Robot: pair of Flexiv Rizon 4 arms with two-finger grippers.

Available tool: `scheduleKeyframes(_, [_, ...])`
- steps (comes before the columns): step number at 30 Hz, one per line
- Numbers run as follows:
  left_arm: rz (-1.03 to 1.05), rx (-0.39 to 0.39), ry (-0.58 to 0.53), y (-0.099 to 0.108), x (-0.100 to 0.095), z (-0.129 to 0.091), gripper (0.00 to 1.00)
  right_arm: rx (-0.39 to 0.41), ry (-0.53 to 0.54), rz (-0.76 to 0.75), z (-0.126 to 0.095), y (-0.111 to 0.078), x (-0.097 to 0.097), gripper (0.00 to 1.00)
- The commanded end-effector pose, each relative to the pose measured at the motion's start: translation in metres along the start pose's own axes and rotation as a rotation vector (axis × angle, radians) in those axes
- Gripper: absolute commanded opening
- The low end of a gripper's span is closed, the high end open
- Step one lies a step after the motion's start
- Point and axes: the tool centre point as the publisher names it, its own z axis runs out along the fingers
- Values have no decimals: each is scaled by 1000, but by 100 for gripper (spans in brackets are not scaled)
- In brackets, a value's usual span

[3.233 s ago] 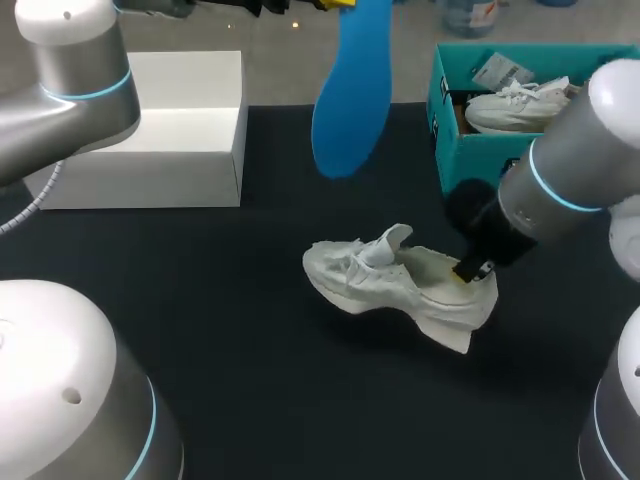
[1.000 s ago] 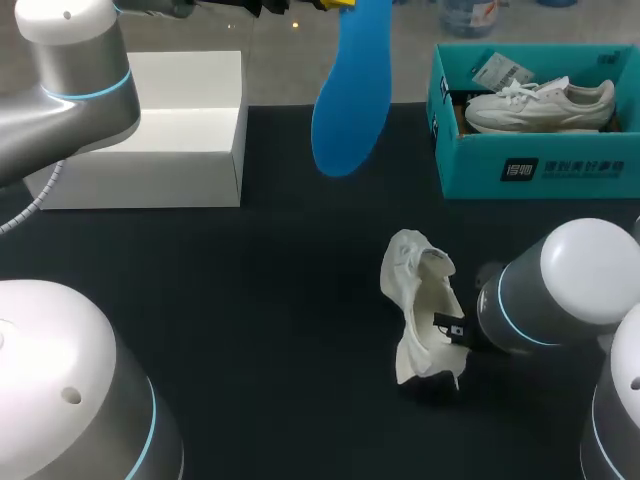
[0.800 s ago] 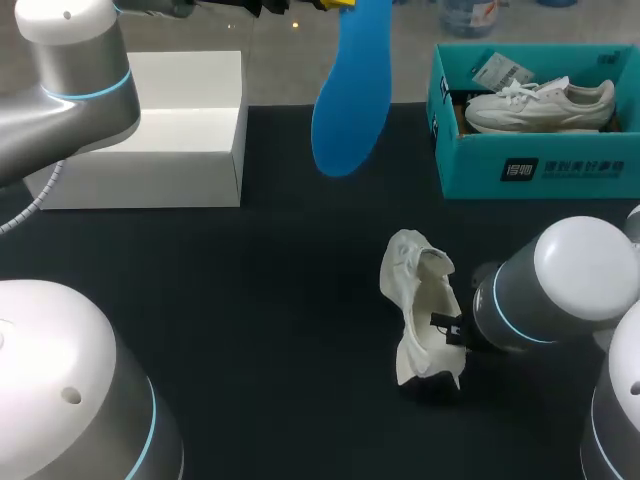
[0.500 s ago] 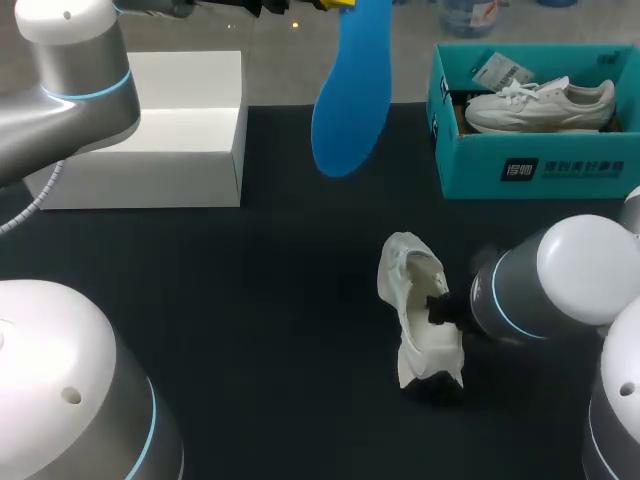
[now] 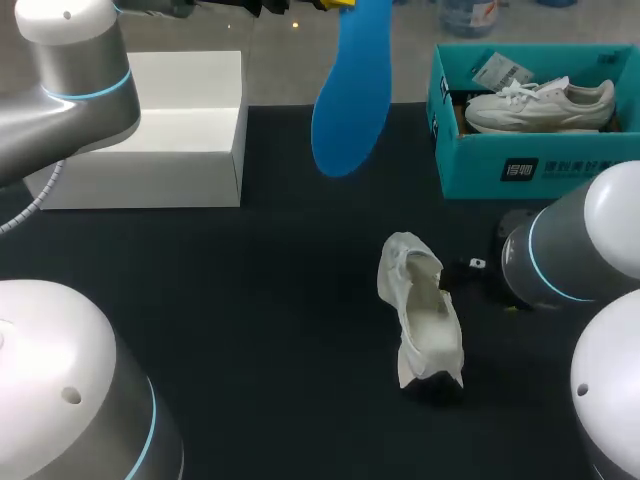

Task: Take the shoe out of the shoebox, open the shoe tongue, remove and reinsert the insole, then place the shoe into the shoebox

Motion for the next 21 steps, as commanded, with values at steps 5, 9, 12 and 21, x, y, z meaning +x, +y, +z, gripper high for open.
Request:
scheduleKeyframes(5, [0,-1,0,0,0,0,0,-3,10,1,-8,-2,-6,100])
scheduleKeyframes(9, [0,-1,0,0,0,0,0,-3,10,1,-8,-2,-6,100])
scheduleKeyframes(12, [0,-1,0,0,0,0,0,-3,10,1,-8,-2,-6,100])
scheduleKeyframes(21, [0,-1,0,0,0,0,0,239,71,324,-16,21,5,100])
